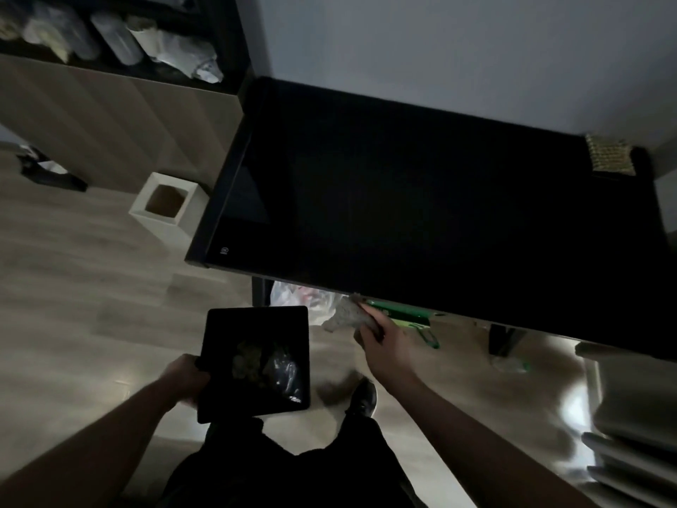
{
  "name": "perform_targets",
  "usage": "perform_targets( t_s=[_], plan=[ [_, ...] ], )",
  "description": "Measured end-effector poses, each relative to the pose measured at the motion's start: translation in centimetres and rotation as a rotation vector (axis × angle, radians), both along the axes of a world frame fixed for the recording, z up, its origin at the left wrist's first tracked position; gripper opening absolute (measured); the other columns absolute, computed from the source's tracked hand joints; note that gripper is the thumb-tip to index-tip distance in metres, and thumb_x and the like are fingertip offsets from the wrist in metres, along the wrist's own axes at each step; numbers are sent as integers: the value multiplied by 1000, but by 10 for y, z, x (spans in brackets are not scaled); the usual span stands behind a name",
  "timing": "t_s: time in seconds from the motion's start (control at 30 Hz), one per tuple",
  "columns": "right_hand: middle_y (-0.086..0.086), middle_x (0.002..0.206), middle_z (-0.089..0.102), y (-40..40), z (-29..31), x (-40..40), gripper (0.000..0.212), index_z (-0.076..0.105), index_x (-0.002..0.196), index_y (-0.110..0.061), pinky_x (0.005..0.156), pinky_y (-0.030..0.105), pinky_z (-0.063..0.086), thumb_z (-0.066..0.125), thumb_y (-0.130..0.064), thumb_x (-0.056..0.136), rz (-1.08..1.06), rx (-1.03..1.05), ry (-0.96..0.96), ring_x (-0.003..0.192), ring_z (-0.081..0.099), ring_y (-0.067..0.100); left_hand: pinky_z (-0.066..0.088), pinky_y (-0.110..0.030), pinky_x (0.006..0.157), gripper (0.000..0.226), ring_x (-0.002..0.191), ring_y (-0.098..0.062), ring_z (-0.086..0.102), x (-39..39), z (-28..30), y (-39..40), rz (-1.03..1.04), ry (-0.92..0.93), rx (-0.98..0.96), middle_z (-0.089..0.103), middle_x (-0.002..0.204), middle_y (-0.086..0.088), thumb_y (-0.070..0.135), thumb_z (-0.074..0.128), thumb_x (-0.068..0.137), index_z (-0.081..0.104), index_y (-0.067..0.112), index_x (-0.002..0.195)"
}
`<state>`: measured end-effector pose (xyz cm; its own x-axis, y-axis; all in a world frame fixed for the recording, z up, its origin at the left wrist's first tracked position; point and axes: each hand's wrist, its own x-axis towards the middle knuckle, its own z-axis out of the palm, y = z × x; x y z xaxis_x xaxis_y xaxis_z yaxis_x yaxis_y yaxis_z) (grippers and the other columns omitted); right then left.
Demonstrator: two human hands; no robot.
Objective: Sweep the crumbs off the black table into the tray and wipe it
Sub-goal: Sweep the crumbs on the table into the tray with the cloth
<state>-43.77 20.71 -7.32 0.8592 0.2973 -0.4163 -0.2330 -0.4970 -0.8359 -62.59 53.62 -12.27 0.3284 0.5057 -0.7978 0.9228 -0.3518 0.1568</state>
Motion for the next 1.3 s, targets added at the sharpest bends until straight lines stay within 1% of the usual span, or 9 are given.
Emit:
perform_targets(
  t_s=[0.27,0.33,0.47,0.67,0.77,0.87,1.0,1.13,1.3],
  plan=[
    [-5,93,77,120,3,-54,54,64,133,-42,62,16,50,59,-3,96,-122,-26,-33,74,69,8,47,-30,65,18,85,-34,76,-36,-13,151,-87,12,-65,77,90,-23,9,67,85,79,-2,92],
    [-9,92,77,153,3,-67,53,65,133,-45,67,20,54,59,-7,96,-143,-51,-34,79,71,5,49,-30,68,20,86,-33,75,-39,-12,186,-103,12,-57,77,94,-23,13,68,86,79,-1,94],
    [-9,97,77,201,6,-82,55,61,135,-54,78,42,61,59,-15,96,-149,-40,-30,86,73,14,53,-31,69,19,82,-31,75,-39,-9,243,-121,28,-5,77,92,-24,11,67,86,79,-1,94],
    [-18,114,73,251,11,-57,58,62,141,-40,85,37,62,60,-2,98,-140,76,-71,95,72,16,59,-41,75,16,81,-37,74,-15,-11,306,-21,21,42,75,88,-26,7,64,87,75,-4,92],
    [-27,129,67,277,5,-30,56,62,140,-39,94,32,60,61,0,98,-108,94,-76,112,70,11,53,-36,65,13,71,-33,69,3,-15,330,37,17,72,72,80,-23,5,60,90,69,0,81],
    [-27,139,61,304,1,-2,63,59,139,-43,110,28,50,61,4,97,-74,95,-146,131,57,-1,53,-30,56,21,60,-29,70,24,-35,357,87,31,67,73,67,-15,12,60,92,71,1,78],
    [-30,144,52,333,-8,39,65,52,133,-58,113,24,46,62,-4,99,-86,-7,-257,135,49,-11,64,-42,67,19,65,-32,75,61,-65,380,68,57,118,77,70,-16,14,60,87,71,7,74],
    [-21,152,50,365,-27,87,50,59,142,-39,120,32,41,59,-9,102,-122,-63,-324,143,43,-5,56,-37,68,20,83,-36,74,110,-118,405,-24,93,100,77,88,-21,16,57,89,73,5,85],
    [-16,158,45,404,-66,148,46,58,146,-26,121,20,34,57,-8,103,-137,-155,-456,148,38,-1,58,-34,71,23,86,-32,75,160,-205,426,-164,151,78,78,93,-15,20,54,91,74,9,92]
  ],
)
